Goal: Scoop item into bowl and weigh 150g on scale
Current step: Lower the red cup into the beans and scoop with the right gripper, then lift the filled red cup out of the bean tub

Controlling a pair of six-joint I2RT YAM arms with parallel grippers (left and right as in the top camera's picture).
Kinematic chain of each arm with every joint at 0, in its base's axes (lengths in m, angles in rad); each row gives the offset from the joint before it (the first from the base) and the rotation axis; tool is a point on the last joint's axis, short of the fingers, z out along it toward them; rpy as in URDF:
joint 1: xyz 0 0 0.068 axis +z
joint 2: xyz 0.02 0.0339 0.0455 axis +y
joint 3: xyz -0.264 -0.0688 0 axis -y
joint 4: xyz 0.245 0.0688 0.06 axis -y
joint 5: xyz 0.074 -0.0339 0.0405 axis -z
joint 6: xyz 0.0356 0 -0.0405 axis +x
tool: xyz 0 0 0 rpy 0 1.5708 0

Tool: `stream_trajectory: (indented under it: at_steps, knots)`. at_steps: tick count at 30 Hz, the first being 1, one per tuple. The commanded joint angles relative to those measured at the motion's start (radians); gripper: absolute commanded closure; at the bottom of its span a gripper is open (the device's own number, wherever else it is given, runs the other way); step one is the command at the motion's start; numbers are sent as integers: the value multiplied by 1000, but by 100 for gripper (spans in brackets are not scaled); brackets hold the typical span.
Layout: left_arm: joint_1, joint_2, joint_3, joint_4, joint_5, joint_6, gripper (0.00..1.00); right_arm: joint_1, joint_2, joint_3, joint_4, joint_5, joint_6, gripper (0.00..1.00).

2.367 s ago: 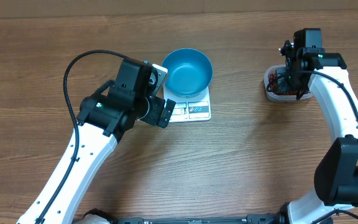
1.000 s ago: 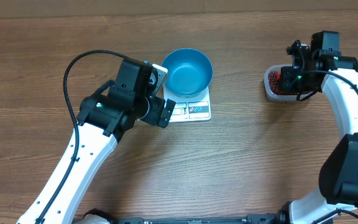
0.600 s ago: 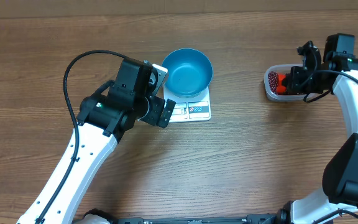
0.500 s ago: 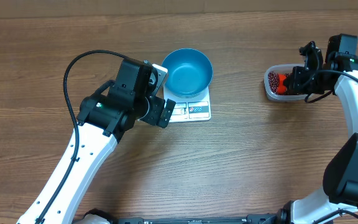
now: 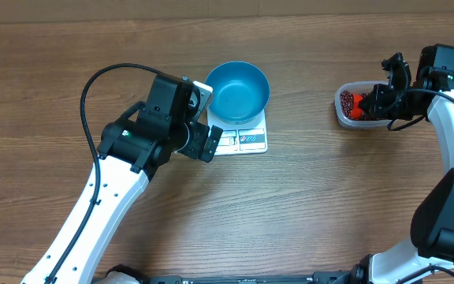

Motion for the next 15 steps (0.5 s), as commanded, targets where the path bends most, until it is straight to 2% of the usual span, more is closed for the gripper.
stream_trajectory:
  at_steps: [1,15]
  knots:
    - [-3,8,13,2,-3,19,0,-17,3,-8,-5,-64,0,96]
    - [-3,8,13,2,-3,19,0,-79,4,-10,-20,-150,-5,96]
